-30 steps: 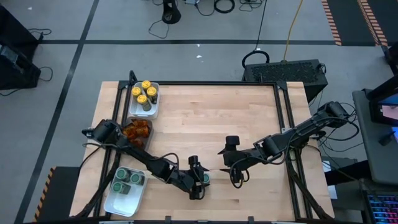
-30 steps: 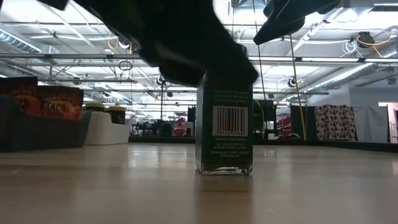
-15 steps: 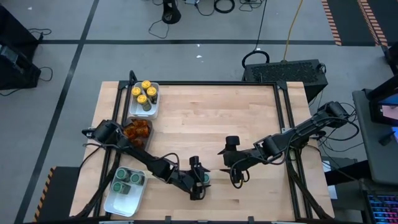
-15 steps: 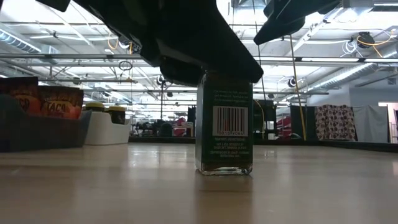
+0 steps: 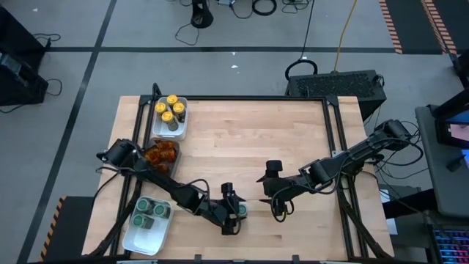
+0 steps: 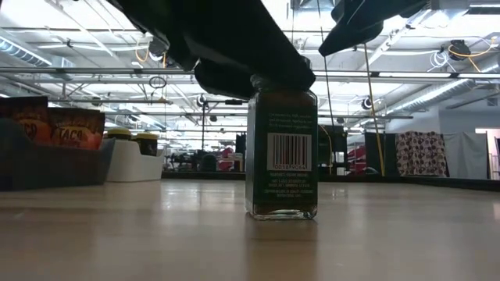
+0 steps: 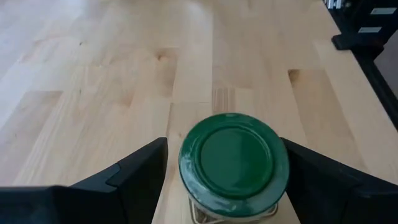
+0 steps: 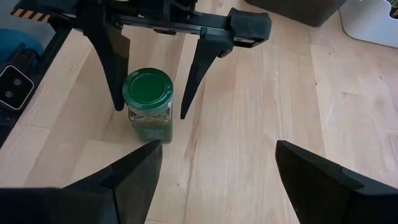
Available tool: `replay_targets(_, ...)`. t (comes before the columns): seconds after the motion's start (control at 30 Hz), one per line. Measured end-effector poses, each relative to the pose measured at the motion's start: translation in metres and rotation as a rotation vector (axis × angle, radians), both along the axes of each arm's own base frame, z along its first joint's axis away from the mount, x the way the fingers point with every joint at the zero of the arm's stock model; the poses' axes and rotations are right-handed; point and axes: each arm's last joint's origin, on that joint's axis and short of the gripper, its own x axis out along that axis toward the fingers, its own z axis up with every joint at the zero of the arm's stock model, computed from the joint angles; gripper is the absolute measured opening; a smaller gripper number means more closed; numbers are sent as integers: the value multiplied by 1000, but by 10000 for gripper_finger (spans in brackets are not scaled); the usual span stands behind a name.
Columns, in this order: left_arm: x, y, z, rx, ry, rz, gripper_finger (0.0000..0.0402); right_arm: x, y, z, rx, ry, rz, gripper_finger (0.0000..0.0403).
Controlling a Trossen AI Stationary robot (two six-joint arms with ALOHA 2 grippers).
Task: Sort spices by type
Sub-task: Put the green seasoning bottle into the bottom white bin
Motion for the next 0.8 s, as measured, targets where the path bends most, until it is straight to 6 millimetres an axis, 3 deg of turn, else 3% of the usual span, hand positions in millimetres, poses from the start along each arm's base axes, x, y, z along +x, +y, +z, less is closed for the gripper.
replay_targets(0.8,-1,-1,-1,-10,20,-24,291,0,0,0,-1,-1,0,297)
